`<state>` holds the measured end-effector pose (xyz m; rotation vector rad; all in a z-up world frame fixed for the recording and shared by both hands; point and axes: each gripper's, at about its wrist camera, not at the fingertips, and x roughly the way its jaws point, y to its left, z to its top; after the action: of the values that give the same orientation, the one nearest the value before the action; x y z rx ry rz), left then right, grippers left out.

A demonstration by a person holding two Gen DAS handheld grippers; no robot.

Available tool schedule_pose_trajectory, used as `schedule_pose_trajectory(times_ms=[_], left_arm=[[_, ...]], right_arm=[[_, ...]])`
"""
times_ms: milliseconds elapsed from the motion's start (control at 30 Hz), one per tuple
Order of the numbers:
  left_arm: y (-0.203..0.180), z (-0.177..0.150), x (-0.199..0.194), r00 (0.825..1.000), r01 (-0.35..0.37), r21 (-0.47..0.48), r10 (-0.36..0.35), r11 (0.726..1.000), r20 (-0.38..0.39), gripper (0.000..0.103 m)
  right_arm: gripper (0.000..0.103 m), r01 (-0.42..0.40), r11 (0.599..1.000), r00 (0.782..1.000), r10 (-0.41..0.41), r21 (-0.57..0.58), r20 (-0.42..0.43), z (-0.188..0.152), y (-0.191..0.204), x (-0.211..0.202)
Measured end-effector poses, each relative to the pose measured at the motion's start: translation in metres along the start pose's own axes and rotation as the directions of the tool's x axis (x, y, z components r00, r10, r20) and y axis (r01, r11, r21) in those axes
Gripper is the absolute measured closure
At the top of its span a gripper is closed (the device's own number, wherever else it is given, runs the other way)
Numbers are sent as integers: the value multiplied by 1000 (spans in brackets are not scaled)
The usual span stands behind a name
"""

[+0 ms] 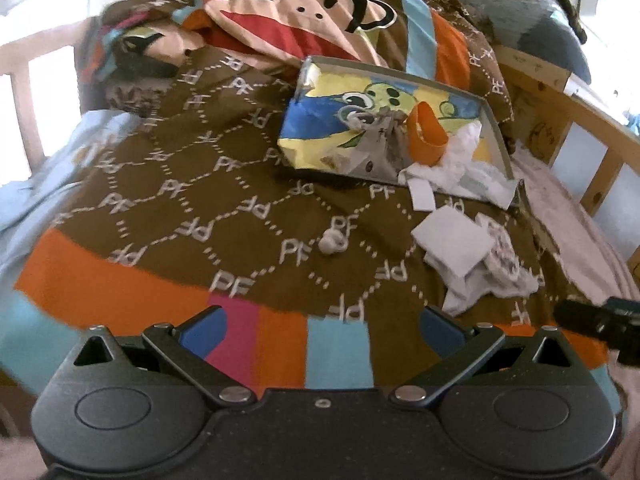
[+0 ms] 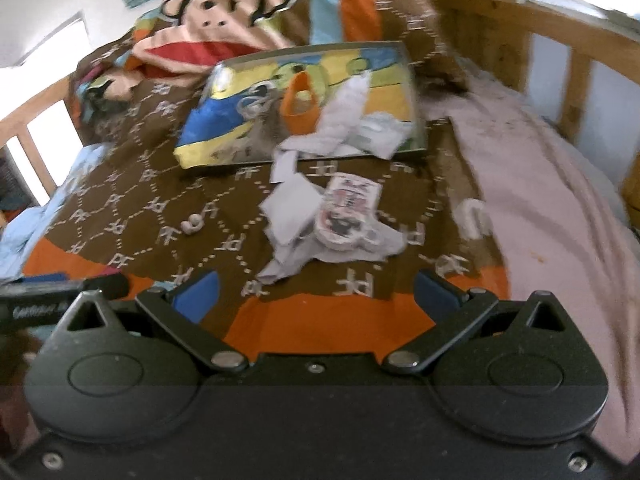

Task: Organize soft objects
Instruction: 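Lower the right gripper onto the white tissue while the left lowers onto the white clip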

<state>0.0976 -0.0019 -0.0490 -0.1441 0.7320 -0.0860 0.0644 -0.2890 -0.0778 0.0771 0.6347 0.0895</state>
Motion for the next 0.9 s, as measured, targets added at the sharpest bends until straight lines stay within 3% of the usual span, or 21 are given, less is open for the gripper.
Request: schedule_pose_trajectory(times_ms=[133, 367, 567, 667, 800, 900], left_arm=[[9, 17, 34, 999, 33, 9, -33, 999, 6, 1], [14, 38, 87, 997, 69, 64, -70, 996, 24, 1], [10, 40, 108, 997, 74, 126, -77, 989, 14, 1], [13, 43, 115, 996, 92, 106, -93, 990, 5, 1], [18, 43, 121, 993, 119, 69, -119, 990, -6, 8], [16, 43, 123, 992, 129, 76, -129, 989, -7, 13]], right_arm=[[0, -67, 996, 997, 65, -65, -44, 19, 4, 36], [0, -24, 953, 999, 30, -301, 16, 34, 24, 81], [1, 19, 895, 997, 18, -445, 80, 29, 39, 105], [1, 33, 870, 993, 27, -492, 115, 25, 45, 116], [20, 55, 863, 988, 25, -502, 152, 27, 48, 137], [34, 35, 876, 992, 30, -481, 126, 27, 43, 144]])
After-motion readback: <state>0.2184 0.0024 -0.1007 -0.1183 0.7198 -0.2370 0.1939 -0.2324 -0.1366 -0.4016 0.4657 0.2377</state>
